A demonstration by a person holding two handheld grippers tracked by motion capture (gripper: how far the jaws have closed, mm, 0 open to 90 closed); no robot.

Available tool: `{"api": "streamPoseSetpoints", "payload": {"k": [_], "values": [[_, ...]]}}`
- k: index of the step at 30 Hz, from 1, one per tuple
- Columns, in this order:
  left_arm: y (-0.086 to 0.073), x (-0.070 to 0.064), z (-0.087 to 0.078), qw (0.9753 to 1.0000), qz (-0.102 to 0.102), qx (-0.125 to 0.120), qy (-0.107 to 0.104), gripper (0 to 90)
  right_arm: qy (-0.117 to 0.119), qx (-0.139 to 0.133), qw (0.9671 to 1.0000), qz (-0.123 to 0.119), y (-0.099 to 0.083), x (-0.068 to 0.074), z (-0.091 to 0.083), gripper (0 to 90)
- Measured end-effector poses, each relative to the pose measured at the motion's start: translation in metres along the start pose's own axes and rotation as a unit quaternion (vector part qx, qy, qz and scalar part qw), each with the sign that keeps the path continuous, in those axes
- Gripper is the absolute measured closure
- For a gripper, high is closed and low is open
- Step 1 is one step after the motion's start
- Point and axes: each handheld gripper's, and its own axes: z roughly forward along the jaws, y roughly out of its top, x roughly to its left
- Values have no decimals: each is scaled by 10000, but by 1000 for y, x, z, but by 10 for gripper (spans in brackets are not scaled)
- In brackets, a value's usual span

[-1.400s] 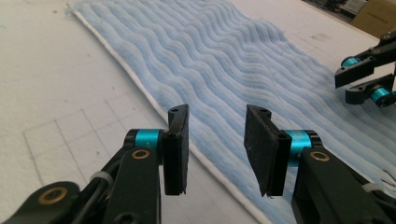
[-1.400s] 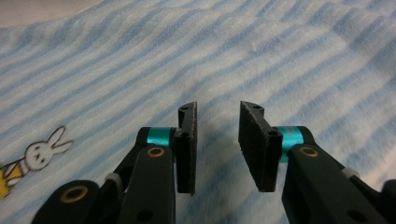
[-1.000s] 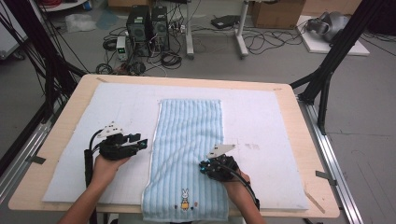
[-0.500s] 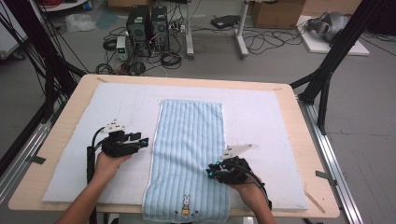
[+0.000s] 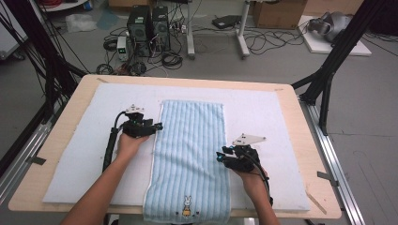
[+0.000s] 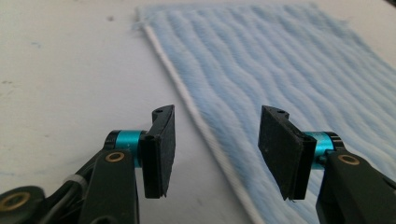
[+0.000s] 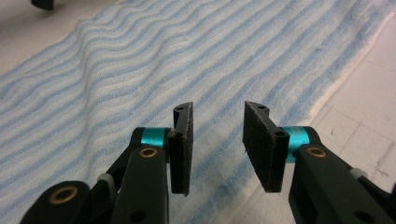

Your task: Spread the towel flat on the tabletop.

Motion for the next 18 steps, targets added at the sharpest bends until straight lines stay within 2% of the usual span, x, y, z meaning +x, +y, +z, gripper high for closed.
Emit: {"api": "streamPoseSetpoints", "payload": {"k": [2,3,4,7,9,10,12,13,14,15,16,18], "values": [[3,4,7,9999,-58,48,67,478,-9,-4,10000,-8,0,0,0,619],[5,5,9,9999,-80,12,93,518,-2,5,10000,16,0,0,1,619],[10,6,12,9999,-38,78,106,499,-9,-4,10000,1,0,0,1,618],[17,3,21,9997,165,137,147,514,-9,3,10000,36,0,-1,2,612],[18,0,27,9995,207,208,125,546,-3,9,10000,51,0,-1,3,610],[18,-4,29,9991,341,145,189,555,-5,22,10000,48,0,-2,3,608],[17,-9,30,9968,678,191,387,631,-24,18,10000,56,0,-2,3,603],[18,-7,29,9963,734,218,379,700,-42,9,10000,32,0,-2,3,603],[18,-5,29,9977,577,175,293,815,-59,21,10000,11,0,-2,3,603],[18,-2,28,9978,526,204,337,854,-109,44,9999,-10,0,-1,4,603],[18,0,28,9976,474,160,476,862,-124,56,9999,-15,1,-1,4,603],[19,4,27,9980,297,126,544,864,-182,71,9998,-56,3,-1,6,605]]}}
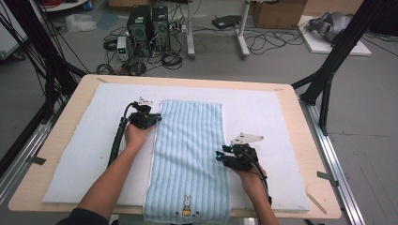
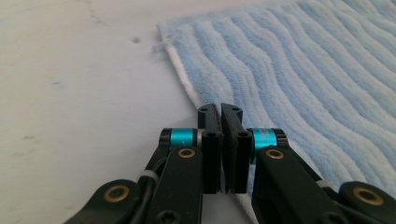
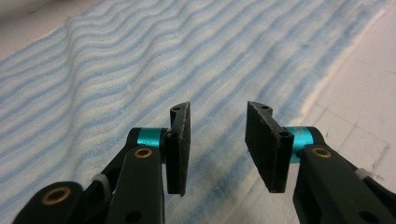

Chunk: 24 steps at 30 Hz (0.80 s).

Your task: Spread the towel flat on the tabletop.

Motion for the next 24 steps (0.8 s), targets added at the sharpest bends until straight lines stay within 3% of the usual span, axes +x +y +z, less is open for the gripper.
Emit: {"api": "streamPoseSetpoints", "payload": {"k": [2,5,8,13,16,18,20,21,22,24], "values": [[0,2,0,9999,-119,-34,54,853,-75,-59,10000,9,4,-1,3,605],[0,5,-2,9998,-202,-62,3,652,-201,-156,9997,55,10,-7,8,591],[-1,8,-4,9997,-175,-23,-139,561,-373,-198,9990,164,19,-18,16,590],[-1,11,-6,9989,-227,39,-411,509,-761,-168,9960,436,38,-45,39,520],[-2,12,-6,9987,-244,14,-446,535,-994,78,9940,453,49,-59,57,516],[-2,10,-5,9988,-201,17,-438,590,-1084,100,9927,513,54,-64,66,559],[-3,10,-4,9982,-157,76,-566,746,-1199,101,9919,416,56,-67,74,663],[-3,8,-4,9985,-143,60,-522,767,-1252,215,9910,417,56,-68,79,679],[-3,8,-4,9982,-109,82,-583,807,-1229,383,9903,519,55,-71,84,697],[-2,6,-3,9985,-62,93,-545,863,-1148,252,9904,722,54,-75,86,763]]}}
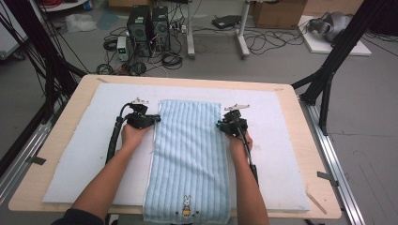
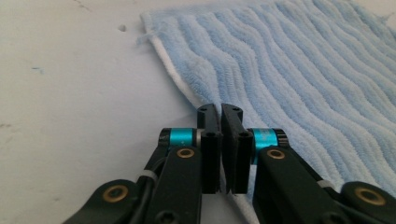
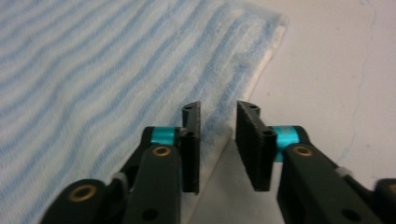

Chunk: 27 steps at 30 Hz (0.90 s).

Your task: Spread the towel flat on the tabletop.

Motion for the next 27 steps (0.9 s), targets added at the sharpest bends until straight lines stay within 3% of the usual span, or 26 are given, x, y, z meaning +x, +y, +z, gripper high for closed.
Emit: {"api": "streamPoseSetpoints", "payload": {"k": [2,6,9,11,13,16,18,21,23,24,26,27], "values": [[0,-2,1,10000,-3,-20,74,869,76,17,9999,-110,1,1,1,868],[2,-5,3,9996,-95,-42,253,870,-271,58,9992,-304,7,3,5,877],[3,-8,7,9991,-85,-99,402,870,-448,16,9988,-171,10,0,9,874],[5,-7,8,9988,-87,-111,462,864,-558,-9,9982,-231,12,2,12,854],[5,-5,7,9985,-227,-171,465,720,-607,-78,9980,-168,11,1,12,769],[4,-1,2,9991,-291,-80,314,593,-478,-186,9986,-101,11,-3,4,711],[2,-1,-1,9995,-202,-42,242,597,-308,-299,9991,-68,12,-4,-3,696],[-4,-2,-5,9997,-216,-84,66,651,94,-271,9995,-110,12,-2,-10,644],[-4,-4,-7,9999,-101,-4,42,712,325,-225,9991,-158,9,1,-15,627],[-4,-6,-7,10000,-23,49,29,762,349,-213,9990,-203,6,4,-17,630],[-4,-11,-6,9995,233,110,199,785,365,-55,9988,-312,0,6,-19,642],[-3,-12,-6,9992,281,111,246,817,383,75,9987,-317,-3,5,-18,697]]}}
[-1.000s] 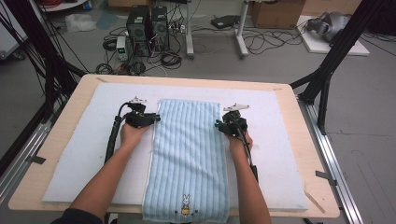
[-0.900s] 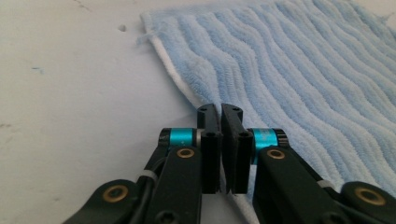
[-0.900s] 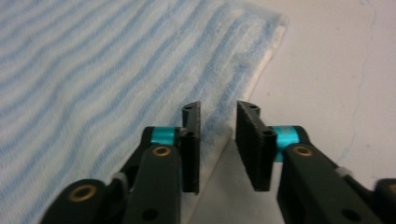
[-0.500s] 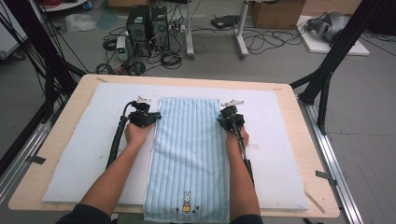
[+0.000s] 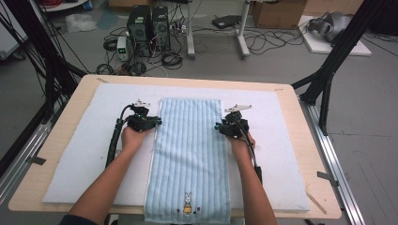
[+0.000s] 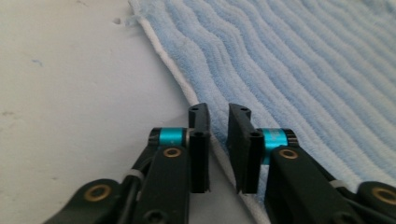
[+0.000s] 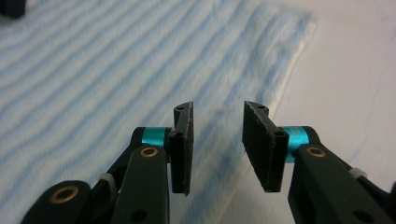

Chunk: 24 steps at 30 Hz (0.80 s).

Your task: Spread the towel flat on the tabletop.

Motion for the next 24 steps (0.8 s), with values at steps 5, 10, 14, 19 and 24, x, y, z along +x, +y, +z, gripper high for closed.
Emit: {"api": "streamPoseSetpoints", "payload": {"k": [5,10,14,19,24], "values": [[1,-4,5,9997,-74,-128,187,877,-215,61,9997,-46,-6,-3,4,885],[2,-2,7,9986,-284,-228,379,781,-554,-90,9984,32,-6,-3,8,849],[0,3,-1,9996,-201,-134,132,607,-464,-276,9984,147,-9,-4,-2,673],[-8,5,-22,9972,-324,-627,-236,524,-214,-472,9984,234,-12,-7,-25,541],[-17,2,-41,9944,-178,-917,-492,488,7,-649,9978,-107,-24,7,-51,491]]}}
